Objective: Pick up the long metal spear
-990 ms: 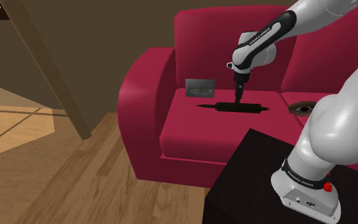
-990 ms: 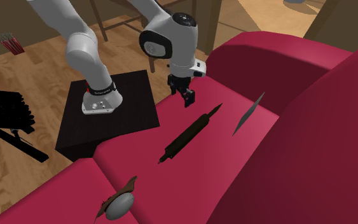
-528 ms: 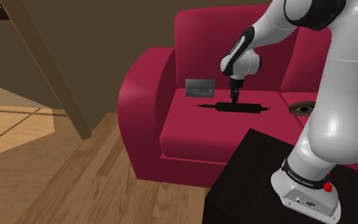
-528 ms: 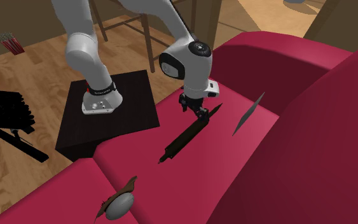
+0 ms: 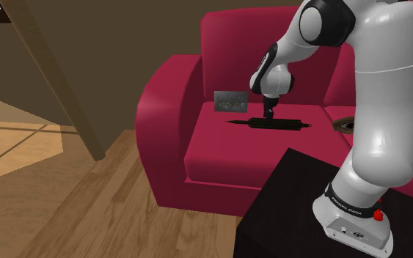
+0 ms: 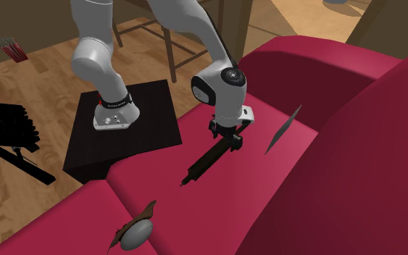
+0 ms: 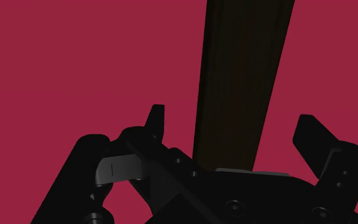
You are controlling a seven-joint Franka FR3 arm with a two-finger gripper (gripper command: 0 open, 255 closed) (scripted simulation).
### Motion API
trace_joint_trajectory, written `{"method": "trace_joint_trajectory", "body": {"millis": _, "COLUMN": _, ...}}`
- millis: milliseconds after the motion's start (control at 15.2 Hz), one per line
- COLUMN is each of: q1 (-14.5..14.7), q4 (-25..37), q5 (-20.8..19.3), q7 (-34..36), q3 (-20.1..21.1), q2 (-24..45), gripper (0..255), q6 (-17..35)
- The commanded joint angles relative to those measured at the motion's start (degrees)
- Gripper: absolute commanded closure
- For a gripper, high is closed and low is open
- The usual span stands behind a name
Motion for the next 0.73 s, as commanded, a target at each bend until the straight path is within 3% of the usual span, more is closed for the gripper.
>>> {"method": "trace_joint_trajectory", "body": {"millis": 0, "q1": -0.86, "q4": 0.31, "q5": 1.49, "q7": -1.10, "q3": 1.10, "q2": 1.48, "gripper": 0, "q6": 1.01}}
{"method": "trace_joint_trajectory", "body": {"millis": 198, "q1": -1.54, "q4": 0.52, "q5": 2.61, "q7": -1.89, "q3": 2.00, "q2": 2.63, "gripper": 0, "q6": 1.82}}
{"method": "trace_joint_trajectory", "body": {"millis": 264, "q1": -1.49, "q4": 0.62, "q5": 2.57, "q7": -1.80, "q3": 1.99, "q2": 2.65, "gripper": 255, "q6": 1.75}}
{"method": "trace_joint_trajectory", "body": {"millis": 660, "q1": -1.52, "q4": 0.54, "q5": 2.60, "q7": -1.86, "q3": 2.00, "q2": 2.63, "gripper": 255, "q6": 1.82}}
